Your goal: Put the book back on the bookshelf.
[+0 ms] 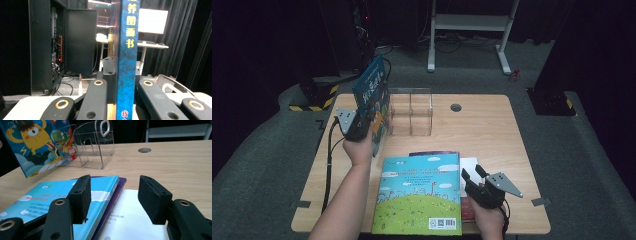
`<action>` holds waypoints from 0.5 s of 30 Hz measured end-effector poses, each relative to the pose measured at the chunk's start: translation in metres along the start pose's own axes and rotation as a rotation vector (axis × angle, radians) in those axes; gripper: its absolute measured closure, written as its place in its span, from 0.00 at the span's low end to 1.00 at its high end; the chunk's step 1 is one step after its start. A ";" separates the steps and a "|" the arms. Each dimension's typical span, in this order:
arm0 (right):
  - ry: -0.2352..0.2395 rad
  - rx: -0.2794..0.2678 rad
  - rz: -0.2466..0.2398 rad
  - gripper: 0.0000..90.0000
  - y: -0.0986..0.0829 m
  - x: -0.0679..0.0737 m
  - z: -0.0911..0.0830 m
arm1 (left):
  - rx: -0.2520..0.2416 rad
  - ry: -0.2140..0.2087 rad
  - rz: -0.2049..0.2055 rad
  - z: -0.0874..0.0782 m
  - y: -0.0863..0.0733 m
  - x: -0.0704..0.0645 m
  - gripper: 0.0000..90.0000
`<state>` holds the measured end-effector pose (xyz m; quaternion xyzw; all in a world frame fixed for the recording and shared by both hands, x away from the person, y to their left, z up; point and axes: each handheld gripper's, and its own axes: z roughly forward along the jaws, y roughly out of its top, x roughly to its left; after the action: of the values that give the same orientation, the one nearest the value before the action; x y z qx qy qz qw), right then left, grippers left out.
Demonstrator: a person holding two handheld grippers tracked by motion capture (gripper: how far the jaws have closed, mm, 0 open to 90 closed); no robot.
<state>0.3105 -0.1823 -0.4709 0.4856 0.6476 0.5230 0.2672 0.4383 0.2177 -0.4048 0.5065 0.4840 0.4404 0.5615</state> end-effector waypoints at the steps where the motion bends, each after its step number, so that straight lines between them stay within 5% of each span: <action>1: -0.002 -0.001 -0.001 0.49 0.001 0.000 0.000 | 0.003 0.002 0.002 -0.002 -0.001 -0.001 0.92; 7: 0.001 -0.005 -0.008 0.49 0.001 0.003 -0.001 | 0.022 0.008 -0.025 -0.011 -0.004 0.001 0.92; 15: 0.002 -0.007 -0.004 0.49 0.002 0.002 -0.001 | 0.074 -0.017 -0.014 -0.020 -0.004 0.005 0.92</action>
<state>0.3092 -0.1811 -0.4683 0.4827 0.6469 0.5254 0.2693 0.4191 0.2252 -0.4095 0.5271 0.4986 0.4141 0.5496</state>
